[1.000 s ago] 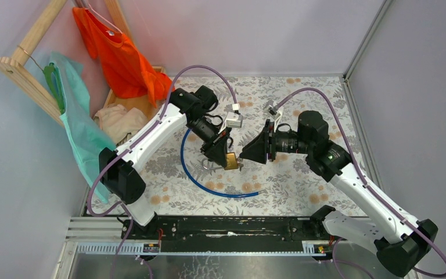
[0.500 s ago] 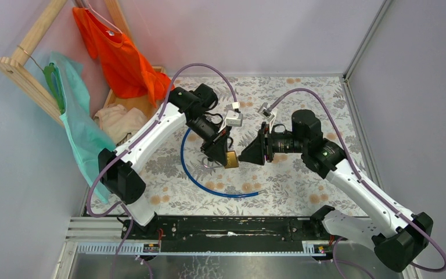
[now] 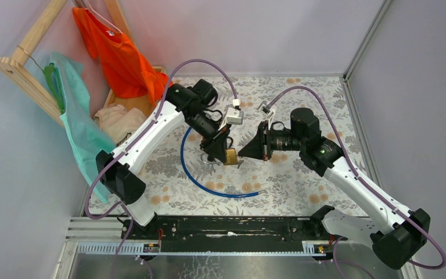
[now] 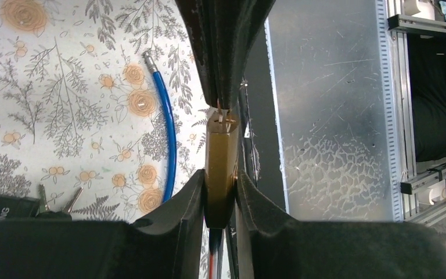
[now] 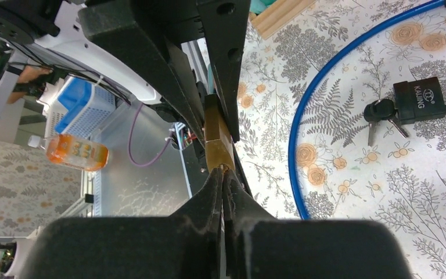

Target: Unlock with the key

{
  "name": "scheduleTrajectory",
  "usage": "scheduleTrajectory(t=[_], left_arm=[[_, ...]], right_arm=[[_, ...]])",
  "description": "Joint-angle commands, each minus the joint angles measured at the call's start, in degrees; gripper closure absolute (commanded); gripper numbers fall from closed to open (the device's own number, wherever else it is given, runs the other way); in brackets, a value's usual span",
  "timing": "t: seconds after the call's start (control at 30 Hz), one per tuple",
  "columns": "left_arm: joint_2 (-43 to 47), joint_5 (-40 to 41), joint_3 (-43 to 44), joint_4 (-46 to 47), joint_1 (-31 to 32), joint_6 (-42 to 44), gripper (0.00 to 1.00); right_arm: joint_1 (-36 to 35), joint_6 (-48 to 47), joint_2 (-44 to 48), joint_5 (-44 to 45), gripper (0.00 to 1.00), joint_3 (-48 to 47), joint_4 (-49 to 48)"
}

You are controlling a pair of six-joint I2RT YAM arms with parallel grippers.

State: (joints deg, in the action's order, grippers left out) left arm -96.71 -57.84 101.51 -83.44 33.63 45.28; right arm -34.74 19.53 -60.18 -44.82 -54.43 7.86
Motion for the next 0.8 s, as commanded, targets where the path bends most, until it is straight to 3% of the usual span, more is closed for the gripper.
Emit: scheduleTrajectory(t=[0.0,0.3,0.47,0.63,0.67,0.77], left_arm=[[0.83,1.75,3.85,3.57,-0.54,-4.42,1.0],[1.15,13.43,1.04,11.97,-0.58,-7.41,1.0],[3.09,22.39,-2.68,17.75,-0.58,-8.18,1.0],[5.47,24.27,-5.49,20.61,-0.58,-7.69,1.0],[5.75,23.36,-5.53,20.3,-0.58,-7.56,1.0],[5.83,19.56,-4.94,18.28,-0.74,-6.97,1.0]], right_arm=[[0.01,7.12,-0.56,-1.96,1.0,0.24,-5.31],[2.19,23.67,-3.75,-2.59,1.0,2.86,-12.19],[3.52,25.64,-4.23,-2.89,1.0,2.98,-9.35],[4.27,26.14,-4.53,-3.34,1.0,2.47,-7.73],[4.32,25.42,-4.51,-3.87,0.88,2.16,-7.62],[4.33,23.67,-4.0,-4.28,0.68,1.81,-7.2]])
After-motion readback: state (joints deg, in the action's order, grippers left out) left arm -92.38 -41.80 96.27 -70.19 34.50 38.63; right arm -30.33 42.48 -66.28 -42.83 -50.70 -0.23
